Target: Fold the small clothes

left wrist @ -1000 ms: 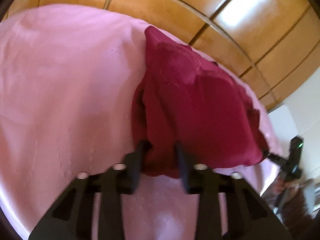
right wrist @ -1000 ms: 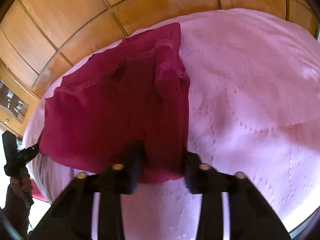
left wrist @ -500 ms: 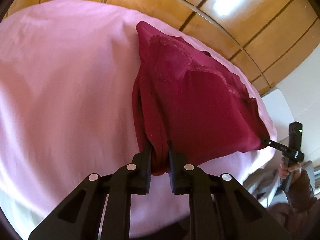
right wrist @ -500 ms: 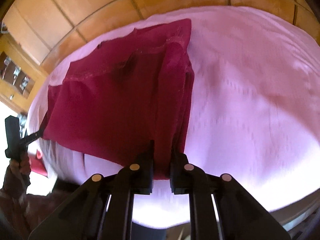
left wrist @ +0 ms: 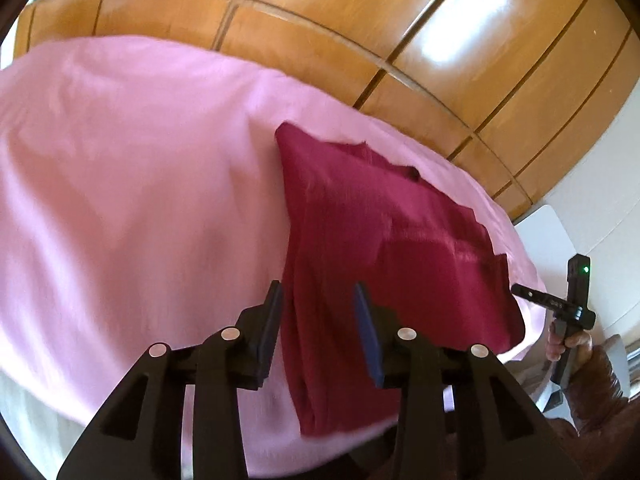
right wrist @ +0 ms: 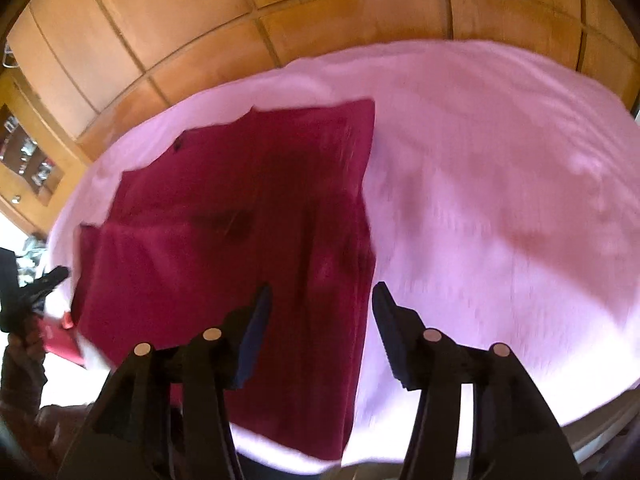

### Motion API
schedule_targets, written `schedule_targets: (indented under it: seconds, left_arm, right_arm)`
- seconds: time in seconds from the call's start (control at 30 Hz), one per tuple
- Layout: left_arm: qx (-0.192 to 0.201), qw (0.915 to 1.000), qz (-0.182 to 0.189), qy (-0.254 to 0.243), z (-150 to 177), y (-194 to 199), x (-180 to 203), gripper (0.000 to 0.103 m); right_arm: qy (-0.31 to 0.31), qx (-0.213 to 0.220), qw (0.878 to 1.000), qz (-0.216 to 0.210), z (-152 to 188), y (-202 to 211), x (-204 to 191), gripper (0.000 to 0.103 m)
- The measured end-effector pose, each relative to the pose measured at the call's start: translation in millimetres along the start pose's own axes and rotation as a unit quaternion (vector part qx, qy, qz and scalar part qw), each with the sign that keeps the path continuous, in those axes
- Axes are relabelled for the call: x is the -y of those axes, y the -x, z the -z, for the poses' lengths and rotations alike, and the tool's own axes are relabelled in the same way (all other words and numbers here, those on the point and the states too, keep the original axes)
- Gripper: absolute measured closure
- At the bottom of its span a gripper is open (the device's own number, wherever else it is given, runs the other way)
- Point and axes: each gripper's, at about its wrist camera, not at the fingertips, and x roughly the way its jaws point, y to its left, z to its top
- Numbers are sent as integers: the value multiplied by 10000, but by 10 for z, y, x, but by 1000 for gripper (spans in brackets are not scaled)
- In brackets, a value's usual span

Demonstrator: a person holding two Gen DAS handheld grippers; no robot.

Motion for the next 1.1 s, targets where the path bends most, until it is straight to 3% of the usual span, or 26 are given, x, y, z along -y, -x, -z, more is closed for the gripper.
schedule_targets:
  seconds: [0.07, 0.2, 0.23, 0.33, 0.43, 0.47, 0.63, 0.73, 0.97, 1.1]
  left_arm:
    - [2, 9999, 40, -121, -96, -115, 26, 45]
    - [-38, 9994, 84, -344, -196, -288, 111, 42]
    - [-23, 9993, 65, -376, -218, -326, 118, 42]
    - [-79, 9984, 69, -549, -255, -468, 131, 43]
    - [-238, 9981, 52, -572, -304, -615, 116, 85]
    - [-168, 9981, -5, -586, -301, -597, 120, 95]
    - [307, 9983, 297, -407, -421, -307, 183, 96]
    - [551, 9968, 274, -506, -596, -170, 281, 96]
    - [784, 9946, -296, -614, -1184, -423, 330, 96]
    - [703, 9944, -612, -490, -1475, -771, 211, 96]
  right_arm:
    - [108, 3, 9999, 55, -80, -100, -45, 56]
    - [399, -38, 9986, 352, -150, -235, -172, 92]
    - [428, -29, 9984, 380, -147, -232, -177, 94]
    - [426, 46, 9983, 394, -103, -151, -147, 96]
    - [417, 210, 9981, 403, -87, 11, -157, 97]
    - [417, 299, 9979, 386, -97, 85, -171, 97]
    - [456, 746, 9958, 264, -230, 426, -241, 97]
    - [382, 966, 9945, 162, -394, 505, -251, 97]
    - [92, 1216, 9924, 189, -1060, 222, -185, 97]
    - [-186, 1028, 9937, 397, -1431, -206, -82, 97]
